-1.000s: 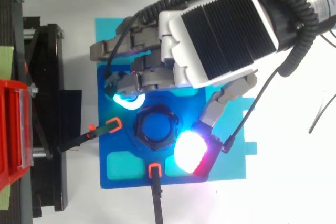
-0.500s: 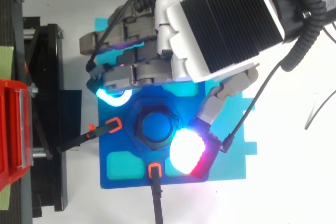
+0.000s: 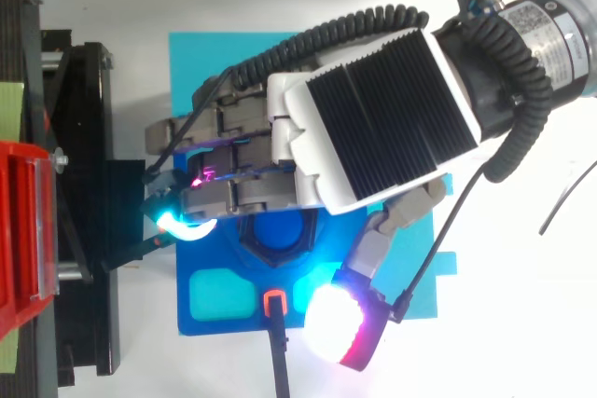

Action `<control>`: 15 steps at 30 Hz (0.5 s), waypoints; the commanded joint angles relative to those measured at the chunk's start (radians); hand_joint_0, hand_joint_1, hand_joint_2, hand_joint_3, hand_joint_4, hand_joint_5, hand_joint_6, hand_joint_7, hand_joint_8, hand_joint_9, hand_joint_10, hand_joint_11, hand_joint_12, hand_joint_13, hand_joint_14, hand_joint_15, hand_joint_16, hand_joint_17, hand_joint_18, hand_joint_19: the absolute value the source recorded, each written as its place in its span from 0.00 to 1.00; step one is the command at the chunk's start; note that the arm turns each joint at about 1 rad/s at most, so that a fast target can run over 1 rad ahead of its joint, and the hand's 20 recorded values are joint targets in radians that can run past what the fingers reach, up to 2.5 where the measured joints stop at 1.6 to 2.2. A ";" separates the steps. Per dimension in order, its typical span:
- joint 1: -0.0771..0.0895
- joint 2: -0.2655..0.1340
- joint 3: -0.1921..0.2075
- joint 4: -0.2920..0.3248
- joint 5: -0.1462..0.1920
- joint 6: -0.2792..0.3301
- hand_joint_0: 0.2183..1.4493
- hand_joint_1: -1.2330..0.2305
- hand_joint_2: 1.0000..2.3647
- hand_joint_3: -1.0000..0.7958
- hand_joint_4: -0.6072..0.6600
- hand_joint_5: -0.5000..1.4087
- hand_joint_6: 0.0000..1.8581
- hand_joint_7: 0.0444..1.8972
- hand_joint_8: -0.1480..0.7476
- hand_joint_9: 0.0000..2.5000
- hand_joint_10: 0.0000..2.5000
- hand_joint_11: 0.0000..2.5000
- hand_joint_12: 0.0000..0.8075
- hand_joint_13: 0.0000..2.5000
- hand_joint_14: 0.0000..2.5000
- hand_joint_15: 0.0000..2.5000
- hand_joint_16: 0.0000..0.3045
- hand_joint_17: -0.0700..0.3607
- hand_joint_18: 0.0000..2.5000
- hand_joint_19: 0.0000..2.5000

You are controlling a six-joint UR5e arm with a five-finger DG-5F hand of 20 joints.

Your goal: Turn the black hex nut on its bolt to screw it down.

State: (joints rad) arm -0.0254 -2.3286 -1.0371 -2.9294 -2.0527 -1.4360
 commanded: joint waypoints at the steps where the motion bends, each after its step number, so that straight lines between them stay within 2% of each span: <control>1: 0.007 0.000 -0.003 0.001 0.009 0.000 0.09 0.71 0.00 0.28 0.70 0.19 0.27 0.38 0.57 0.25 0.00 0.07 0.55 0.20 0.00 0.02 0.23 0.53 0.26 0.14; 5: 0.010 0.000 -0.004 0.000 0.011 -0.004 0.10 0.75 0.00 0.28 0.75 0.21 0.27 0.50 0.57 0.27 0.00 0.09 0.54 0.19 0.00 0.03 0.23 0.52 0.26 0.14; 7: 0.012 0.000 -0.004 0.000 0.011 -0.004 0.11 0.76 0.00 0.28 0.75 0.21 0.27 0.54 0.57 0.27 0.00 0.10 0.54 0.20 0.00 0.03 0.22 0.52 0.26 0.14; 8: 0.013 0.000 -0.004 0.000 0.011 -0.004 0.11 0.77 0.00 0.28 0.74 0.22 0.27 0.60 0.57 0.27 0.00 0.11 0.53 0.20 0.00 0.03 0.22 0.51 0.26 0.14; 11: 0.013 0.000 -0.012 0.001 0.009 -0.004 0.12 0.78 0.00 0.28 0.72 0.22 0.27 0.66 0.58 0.29 0.00 0.13 0.53 0.20 0.00 0.04 0.22 0.51 0.26 0.14; 15: 0.013 0.000 -0.012 0.000 0.009 -0.004 0.12 0.78 0.00 0.28 0.72 0.22 0.29 0.64 0.59 0.30 0.00 0.13 0.53 0.20 0.00 0.04 0.22 0.51 0.26 0.15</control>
State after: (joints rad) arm -0.0126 -2.3286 -1.0480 -2.9292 -2.0429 -1.4403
